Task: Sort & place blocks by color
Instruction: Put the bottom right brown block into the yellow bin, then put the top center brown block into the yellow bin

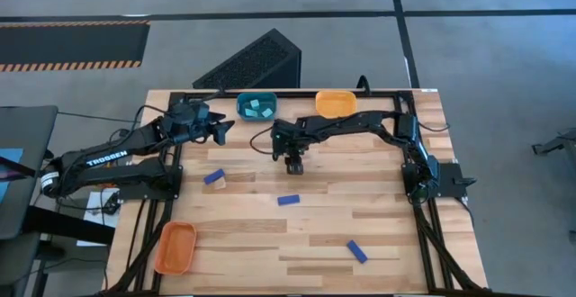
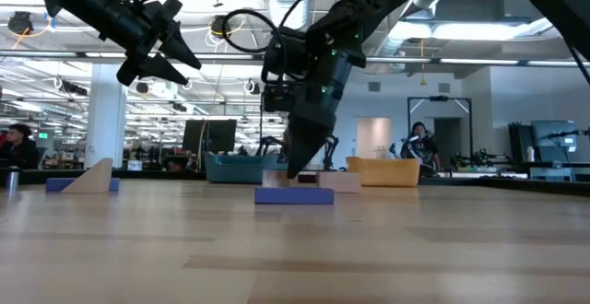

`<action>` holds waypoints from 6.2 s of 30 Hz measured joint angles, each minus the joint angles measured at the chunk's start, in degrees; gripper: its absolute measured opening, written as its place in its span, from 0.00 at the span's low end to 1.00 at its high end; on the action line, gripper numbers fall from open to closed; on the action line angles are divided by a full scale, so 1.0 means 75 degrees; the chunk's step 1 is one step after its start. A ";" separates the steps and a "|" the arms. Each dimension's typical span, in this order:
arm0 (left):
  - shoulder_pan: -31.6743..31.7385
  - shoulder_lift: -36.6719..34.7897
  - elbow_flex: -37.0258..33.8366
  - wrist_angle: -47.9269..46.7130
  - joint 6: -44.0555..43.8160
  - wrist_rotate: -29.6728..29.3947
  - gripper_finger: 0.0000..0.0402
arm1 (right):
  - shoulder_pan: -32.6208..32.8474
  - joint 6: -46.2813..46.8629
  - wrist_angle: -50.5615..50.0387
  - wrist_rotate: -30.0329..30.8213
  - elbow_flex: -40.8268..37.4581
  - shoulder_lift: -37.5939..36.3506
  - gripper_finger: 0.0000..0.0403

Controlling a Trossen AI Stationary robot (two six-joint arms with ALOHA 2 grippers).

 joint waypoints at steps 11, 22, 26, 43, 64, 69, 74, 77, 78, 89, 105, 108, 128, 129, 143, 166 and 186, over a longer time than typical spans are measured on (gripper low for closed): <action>-0.0201 0.0000 0.0003 -0.0125 0.0003 -0.0047 0.58 | -0.0201 0.0500 -0.0948 0.0073 -0.0100 0.0008 0.55; -0.0204 0.0000 0.0003 -0.0294 0.0052 -0.0052 0.58 | -0.0400 0.1700 -0.0156 0.0186 -0.0964 -0.0066 0.46; -0.0206 0.0000 0.0003 -0.0307 0.0083 -0.0180 0.58 | -0.0283 0.1808 -0.0176 0.0381 -0.0969 -0.0055 0.33; -0.0206 0.0003 0.0006 -0.0344 0.0291 -0.0256 0.58 | -0.0987 0.2757 0.0830 0.0250 -0.2752 -0.3225 0.05; -0.0206 0.0003 0.0006 -0.0332 0.0190 -0.0393 0.58 | -0.0384 0.3241 0.1129 0.0363 -0.4404 -0.4194 0.08; -0.0206 0.0003 0.0006 -0.0332 0.0125 -0.0391 0.58 | -0.0372 0.3356 0.1199 0.0376 -0.4529 -0.4196 0.10; -0.0206 0.0003 0.0006 -0.0335 0.0060 -0.0390 0.58 | -0.0302 0.3581 0.1576 0.0597 -0.4975 -0.4196 0.10; -0.0206 0.0003 0.0006 -0.0336 0.0061 -0.0390 0.58 | -0.0309 0.3919 0.2019 0.0479 -0.5415 -0.4196 0.10; -0.0206 0.0003 0.0006 -0.0338 0.0061 -0.0390 0.58 | -0.0295 0.3952 0.2146 0.0386 -0.5496 -0.4196 0.10; -0.0204 0.0000 0.0006 -0.0341 0.0157 -0.0507 0.58 | 0.0062 0.3889 0.2136 0.0282 -0.5317 -0.4881 0.10; -0.0220 0.0000 0.0006 -0.0342 -0.0149 -0.0756 0.58 | -0.0651 0.2751 0.1859 0.0316 -0.5617 -0.4985 0.18; -0.0266 0.0000 0.0006 -0.0345 -0.0206 -0.0731 0.58 | -0.0453 0.2148 0.1711 0.0245 -0.5617 -0.4781 0.27; -0.0314 0.0000 0.0003 -0.0338 -0.0399 -0.0808 0.58 | -0.0022 0.0501 0.1758 0.0770 -0.5574 -0.3372 0.73; -0.0314 0.0000 0.0003 -0.0338 -0.0399 -0.0798 0.58 | -0.0020 0.0637 0.1759 0.0776 -0.5583 -0.3411 0.71; -0.0303 0.0000 0.0003 -0.0335 0.0058 -0.0899 0.58 | -0.0870 0.1773 0.2139 0.0803 -0.5177 -0.4024 0.24; -0.0303 0.0001 0.0000 -0.0336 0.0052 -0.0734 0.58 | -0.4154 0.0366 0.2150 0.1588 -0.3516 -0.3963 0.24; -0.0303 0.0000 0.0020 -0.0348 0.0219 -0.0628 0.58 | -0.3637 0.2214 0.3702 0.0622 -0.3518 -0.4923 0.57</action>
